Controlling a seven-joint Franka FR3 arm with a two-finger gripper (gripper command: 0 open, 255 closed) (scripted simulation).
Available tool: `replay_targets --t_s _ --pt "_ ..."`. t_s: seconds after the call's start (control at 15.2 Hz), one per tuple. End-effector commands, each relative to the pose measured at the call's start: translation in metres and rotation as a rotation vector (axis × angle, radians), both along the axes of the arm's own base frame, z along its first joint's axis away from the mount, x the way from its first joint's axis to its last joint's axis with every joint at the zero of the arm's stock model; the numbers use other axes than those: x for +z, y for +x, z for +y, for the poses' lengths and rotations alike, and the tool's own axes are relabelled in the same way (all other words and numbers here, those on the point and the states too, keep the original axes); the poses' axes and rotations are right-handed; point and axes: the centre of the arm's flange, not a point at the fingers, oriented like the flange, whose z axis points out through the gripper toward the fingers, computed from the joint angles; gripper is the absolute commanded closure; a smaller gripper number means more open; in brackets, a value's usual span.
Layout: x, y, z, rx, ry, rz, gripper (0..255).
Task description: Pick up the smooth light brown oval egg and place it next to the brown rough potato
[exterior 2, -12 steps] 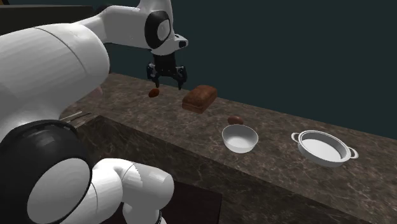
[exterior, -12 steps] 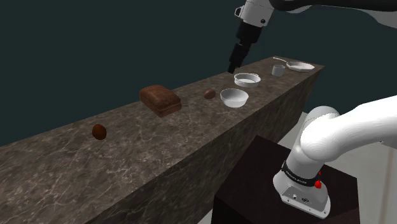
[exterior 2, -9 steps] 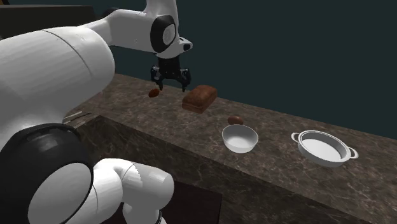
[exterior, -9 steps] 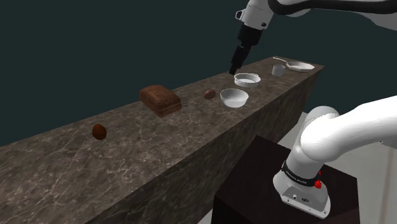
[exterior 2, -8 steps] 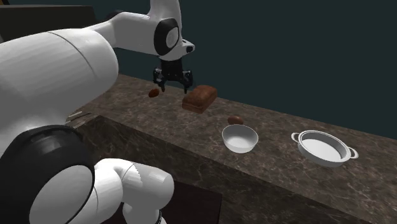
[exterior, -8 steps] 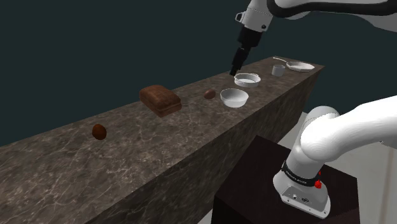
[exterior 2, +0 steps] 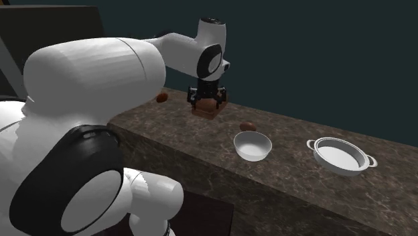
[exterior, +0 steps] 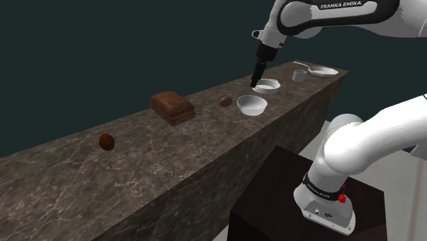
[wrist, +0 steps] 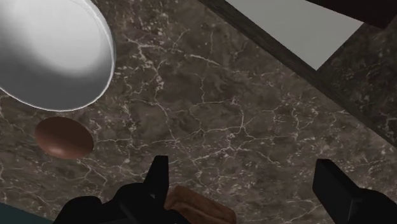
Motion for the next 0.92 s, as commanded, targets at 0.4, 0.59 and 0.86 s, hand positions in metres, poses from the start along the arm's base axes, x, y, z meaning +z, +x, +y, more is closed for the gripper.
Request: replay_targets --t_s 0.4,0.59,0.86 --pt "-0.058 0.05 -0.081 0.206 0.004 -0.023 0" --pt "-0.08 0.073 -0.109 0.281 0.007 -0.032 0" --pt "-0.109 0.108 -0.143 0.382 0.01 -0.042 0"
